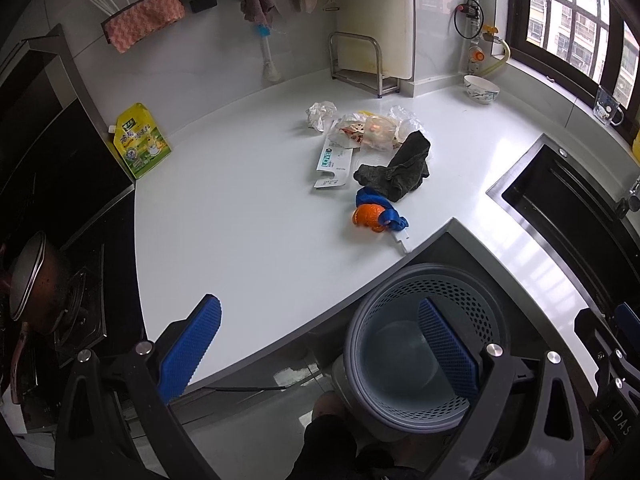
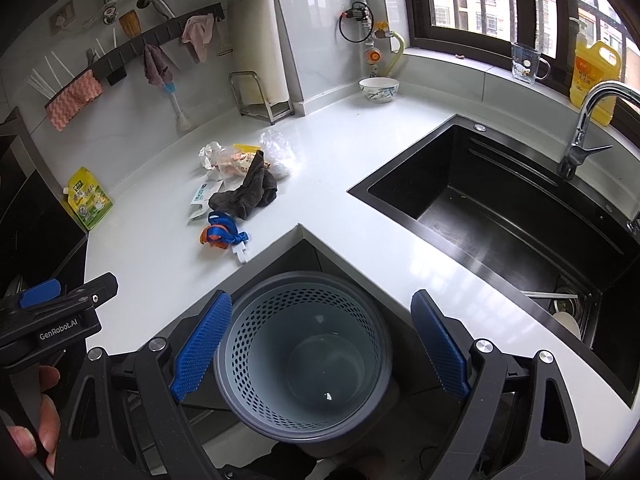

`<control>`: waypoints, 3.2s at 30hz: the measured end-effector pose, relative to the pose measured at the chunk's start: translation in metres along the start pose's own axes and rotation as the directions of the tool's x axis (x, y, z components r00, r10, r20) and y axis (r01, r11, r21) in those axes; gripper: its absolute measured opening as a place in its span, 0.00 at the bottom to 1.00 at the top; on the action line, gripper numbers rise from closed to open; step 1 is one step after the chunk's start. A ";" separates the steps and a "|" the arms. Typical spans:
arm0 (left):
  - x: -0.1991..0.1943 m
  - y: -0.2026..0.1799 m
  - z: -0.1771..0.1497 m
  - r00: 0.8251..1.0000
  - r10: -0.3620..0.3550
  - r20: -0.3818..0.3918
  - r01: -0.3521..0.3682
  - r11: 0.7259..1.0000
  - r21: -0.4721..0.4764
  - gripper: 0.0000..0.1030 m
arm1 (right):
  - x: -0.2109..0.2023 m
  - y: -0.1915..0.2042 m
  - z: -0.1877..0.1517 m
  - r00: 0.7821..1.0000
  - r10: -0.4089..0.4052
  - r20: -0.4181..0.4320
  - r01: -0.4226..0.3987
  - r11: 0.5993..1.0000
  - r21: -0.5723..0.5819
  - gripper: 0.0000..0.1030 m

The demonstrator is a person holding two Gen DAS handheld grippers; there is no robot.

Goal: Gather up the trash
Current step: 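Move the right gripper to the blue strap and close on it, then grasp the orange peel with the left gripper while the right gripper holds the blue strap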

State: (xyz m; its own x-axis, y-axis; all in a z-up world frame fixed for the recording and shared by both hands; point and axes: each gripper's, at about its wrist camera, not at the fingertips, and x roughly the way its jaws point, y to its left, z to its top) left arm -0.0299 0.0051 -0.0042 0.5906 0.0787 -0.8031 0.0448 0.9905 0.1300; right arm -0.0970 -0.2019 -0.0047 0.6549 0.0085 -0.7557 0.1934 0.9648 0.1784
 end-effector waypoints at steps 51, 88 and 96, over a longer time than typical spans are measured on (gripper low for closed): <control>0.167 0.045 0.028 0.991 -0.118 -0.058 0.119 0.993 0.000 0.94 | 0.254 0.111 0.040 0.993 0.117 -0.015 -0.108 0.853 -0.511 0.83; 0.223 -0.033 0.064 0.972 -0.222 -0.076 0.224 0.975 0.012 0.94 | 0.210 -0.008 0.034 0.987 0.150 -0.054 -0.149 0.989 0.012 0.20; 0.232 -0.049 0.070 0.980 -0.200 -0.022 0.201 0.979 0.043 0.86 | 0.197 -0.019 0.023 0.990 0.133 -0.047 -0.130 0.989 0.064 0.20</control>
State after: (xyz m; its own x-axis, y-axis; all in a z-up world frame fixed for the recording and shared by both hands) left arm 0.1614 -0.0333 -0.1562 0.5518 -0.1186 -0.8255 0.1971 0.9803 -0.0091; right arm 0.0445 -0.2247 -0.1424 0.6397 0.1491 -0.7540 0.1532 0.9366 0.3152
